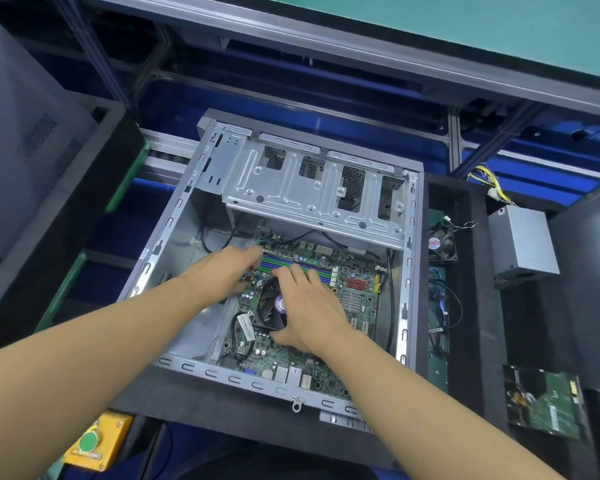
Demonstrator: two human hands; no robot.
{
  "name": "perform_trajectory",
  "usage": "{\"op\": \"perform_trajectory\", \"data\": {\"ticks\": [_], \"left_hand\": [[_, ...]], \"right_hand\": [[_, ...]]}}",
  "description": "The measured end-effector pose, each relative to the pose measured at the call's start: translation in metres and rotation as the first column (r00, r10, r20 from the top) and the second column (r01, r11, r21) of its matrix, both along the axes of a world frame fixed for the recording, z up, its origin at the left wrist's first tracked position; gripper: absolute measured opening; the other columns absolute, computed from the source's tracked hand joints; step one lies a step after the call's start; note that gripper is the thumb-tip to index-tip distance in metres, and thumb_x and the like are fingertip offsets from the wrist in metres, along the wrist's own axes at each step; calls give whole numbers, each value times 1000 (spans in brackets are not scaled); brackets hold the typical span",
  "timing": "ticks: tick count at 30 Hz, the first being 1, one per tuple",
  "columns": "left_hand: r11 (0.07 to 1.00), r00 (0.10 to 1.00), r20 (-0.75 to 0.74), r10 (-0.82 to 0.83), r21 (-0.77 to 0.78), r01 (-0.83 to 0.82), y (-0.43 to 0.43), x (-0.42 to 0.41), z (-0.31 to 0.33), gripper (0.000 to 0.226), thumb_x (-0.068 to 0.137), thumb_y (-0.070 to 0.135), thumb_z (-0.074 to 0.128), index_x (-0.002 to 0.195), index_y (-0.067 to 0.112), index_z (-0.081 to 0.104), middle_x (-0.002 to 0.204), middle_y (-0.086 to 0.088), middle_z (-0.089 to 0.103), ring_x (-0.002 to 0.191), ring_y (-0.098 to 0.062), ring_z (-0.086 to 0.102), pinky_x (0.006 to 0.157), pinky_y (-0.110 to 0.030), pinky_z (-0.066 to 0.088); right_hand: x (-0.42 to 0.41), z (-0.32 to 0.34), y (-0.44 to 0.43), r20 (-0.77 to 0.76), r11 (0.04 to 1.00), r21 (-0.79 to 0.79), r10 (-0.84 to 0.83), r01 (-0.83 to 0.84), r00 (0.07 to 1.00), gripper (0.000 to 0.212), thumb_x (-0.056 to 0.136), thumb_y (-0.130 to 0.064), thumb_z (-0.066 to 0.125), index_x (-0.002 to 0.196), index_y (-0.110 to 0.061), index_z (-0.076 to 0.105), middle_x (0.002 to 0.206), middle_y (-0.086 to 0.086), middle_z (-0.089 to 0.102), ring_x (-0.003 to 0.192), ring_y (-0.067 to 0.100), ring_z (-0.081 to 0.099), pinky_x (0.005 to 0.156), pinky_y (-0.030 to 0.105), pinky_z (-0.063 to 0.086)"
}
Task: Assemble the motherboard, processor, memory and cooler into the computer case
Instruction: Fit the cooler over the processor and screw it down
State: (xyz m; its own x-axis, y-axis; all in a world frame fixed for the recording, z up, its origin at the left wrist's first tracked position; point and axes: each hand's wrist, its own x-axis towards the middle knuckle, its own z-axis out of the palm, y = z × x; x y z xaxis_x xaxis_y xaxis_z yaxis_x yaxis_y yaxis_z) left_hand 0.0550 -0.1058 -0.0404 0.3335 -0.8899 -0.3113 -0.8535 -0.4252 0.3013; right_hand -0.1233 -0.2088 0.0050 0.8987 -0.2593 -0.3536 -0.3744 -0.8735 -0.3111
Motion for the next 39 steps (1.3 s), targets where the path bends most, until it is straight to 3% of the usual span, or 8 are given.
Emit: {"op": "perform_trajectory", "data": {"ticks": [5,11,15,19,26,30,34,39], "left_hand": [[999,999,-10,-35,-3,35,1,3,4,37,77,16,71,90,28,38,81,8,53,70,-20,56,59,-37,51],[999,1000,-15,-15,-32,15,0,-1,6,36,74,11,72,83,25,40,73,9,49,64,-16,48,49,-28,30],[997,994,-95,50,-52,-55,2,-4,5,35,72,11,71,81,26,40,76,6,53,68,-17,51,56,-31,39],[991,989,-125,81,-94,-93,0,-10,5,32,70,15,72,80,23,42,74,6,47,68,-18,44,58,-30,32],[957,954,-138,265,-84,-278,3,-9,7,10,77,14,73,84,15,66,84,0,67,77,-19,63,71,-32,52],[925,922,-146,357,-78,-371,-2,-16,6,10,75,13,73,81,14,64,81,-2,65,73,-19,57,61,-25,42],[864,854,-175,490,-33,-502,-9,-20,0,12,75,11,73,79,14,62,80,-5,64,46,-12,48,45,-21,34],[935,929,-136,345,-30,-352,-3,-15,5,14,77,12,73,87,15,64,82,-2,62,61,-16,54,54,-24,39]], "right_hand": [[-1,1,0,3,1000,5,2,-2,1000,97,70,-43,86,146,-19,29,145,3,37,127,28,37,101,43,42],[-1,0,0,4,1000,10,-2,2,1000,96,69,-42,87,143,-20,30,144,2,37,126,29,38,101,44,41],[0,1,0,0,1000,13,-2,2,1000,97,69,-42,87,144,-19,29,143,2,37,127,28,37,103,44,41],[0,1,0,7,1000,18,-3,3,1000,95,69,-41,87,143,-20,30,141,2,38,125,28,38,103,44,42],[0,-2,-1,8,1000,12,-3,3,1000,97,68,-44,88,142,-20,30,142,2,38,125,28,38,101,44,43],[-1,-4,-1,15,1000,10,-5,5,1000,96,68,-43,88,141,-21,30,141,2,39,124,28,39,99,44,43],[0,-5,0,14,1000,13,-9,9,1000,96,68,-43,88,141,-21,30,141,2,38,124,28,38,100,44,43],[0,-5,-1,15,1000,16,-10,10,1000,96,67,-43,87,141,-21,30,141,1,38,124,27,38,99,43,43]]}}
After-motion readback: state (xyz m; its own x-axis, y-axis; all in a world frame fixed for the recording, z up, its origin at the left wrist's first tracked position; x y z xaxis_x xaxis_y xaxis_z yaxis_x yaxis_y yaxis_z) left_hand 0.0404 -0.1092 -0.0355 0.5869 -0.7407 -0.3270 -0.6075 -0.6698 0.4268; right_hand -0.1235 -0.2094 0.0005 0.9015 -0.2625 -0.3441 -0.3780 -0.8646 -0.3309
